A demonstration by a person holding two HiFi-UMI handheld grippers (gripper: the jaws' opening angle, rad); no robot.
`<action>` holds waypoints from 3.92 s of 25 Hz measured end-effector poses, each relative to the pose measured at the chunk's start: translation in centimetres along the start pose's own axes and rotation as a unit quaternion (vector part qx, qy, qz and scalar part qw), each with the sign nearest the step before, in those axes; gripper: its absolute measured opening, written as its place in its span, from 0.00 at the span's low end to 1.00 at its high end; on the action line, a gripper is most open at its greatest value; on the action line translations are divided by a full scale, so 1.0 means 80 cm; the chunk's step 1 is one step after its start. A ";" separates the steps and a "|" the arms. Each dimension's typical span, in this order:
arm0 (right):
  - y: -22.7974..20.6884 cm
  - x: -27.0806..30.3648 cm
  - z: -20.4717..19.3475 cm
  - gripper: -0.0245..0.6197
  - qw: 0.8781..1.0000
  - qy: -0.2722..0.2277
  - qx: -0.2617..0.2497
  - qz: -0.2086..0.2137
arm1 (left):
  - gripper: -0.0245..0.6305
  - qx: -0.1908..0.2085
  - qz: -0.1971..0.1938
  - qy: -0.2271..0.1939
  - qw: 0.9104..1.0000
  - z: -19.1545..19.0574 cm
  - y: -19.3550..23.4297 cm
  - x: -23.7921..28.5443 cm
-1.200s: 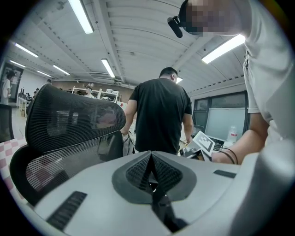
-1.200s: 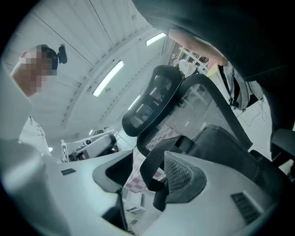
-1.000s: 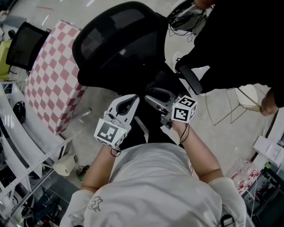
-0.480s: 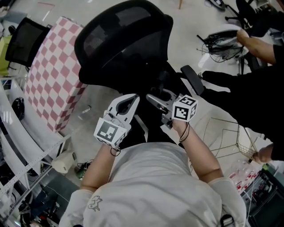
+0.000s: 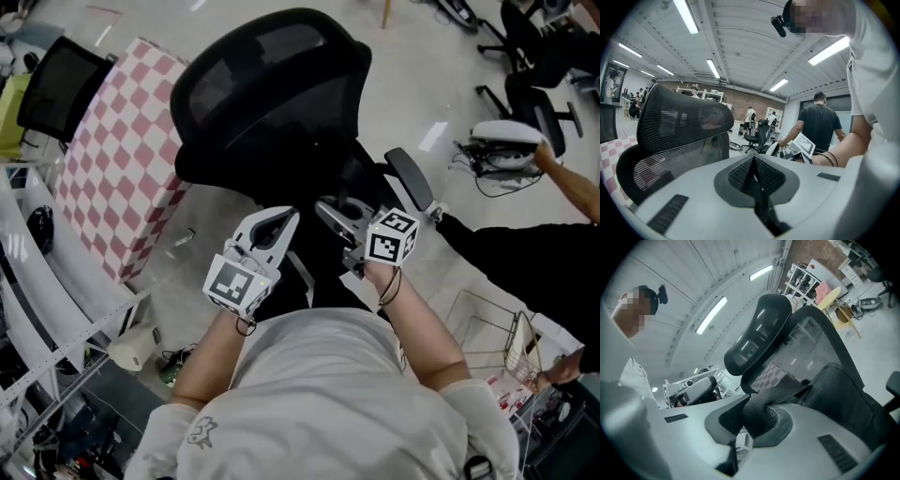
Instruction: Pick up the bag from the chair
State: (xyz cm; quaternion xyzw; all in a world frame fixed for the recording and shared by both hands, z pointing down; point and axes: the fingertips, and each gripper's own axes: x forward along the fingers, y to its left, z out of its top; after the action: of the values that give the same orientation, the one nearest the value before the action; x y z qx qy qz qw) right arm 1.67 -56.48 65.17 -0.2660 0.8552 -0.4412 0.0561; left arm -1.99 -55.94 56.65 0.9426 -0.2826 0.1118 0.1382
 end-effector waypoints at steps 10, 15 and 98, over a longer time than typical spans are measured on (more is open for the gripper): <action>0.031 -0.022 0.012 0.09 1.000 -0.010 0.009 0.020 | 0.06 0.013 0.018 -0.021 1.000 0.035 -0.021 -0.039; 0.051 -0.050 0.026 0.09 0.999 -0.027 0.007 0.021 | 0.06 0.026 0.029 -0.037 0.999 0.055 -0.046 -0.064; 0.442 -0.419 -0.177 0.09 0.988 -0.078 -0.052 0.127 | 0.06 0.100 0.113 -0.110 0.982 0.001 -0.486 -0.334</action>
State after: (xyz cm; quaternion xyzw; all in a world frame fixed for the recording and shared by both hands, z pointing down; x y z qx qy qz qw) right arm 11.19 -12.73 41.30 -0.1917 0.8968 -0.3635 0.1641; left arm -1.86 -11.32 41.20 0.9202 -0.3882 0.0506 -0.0024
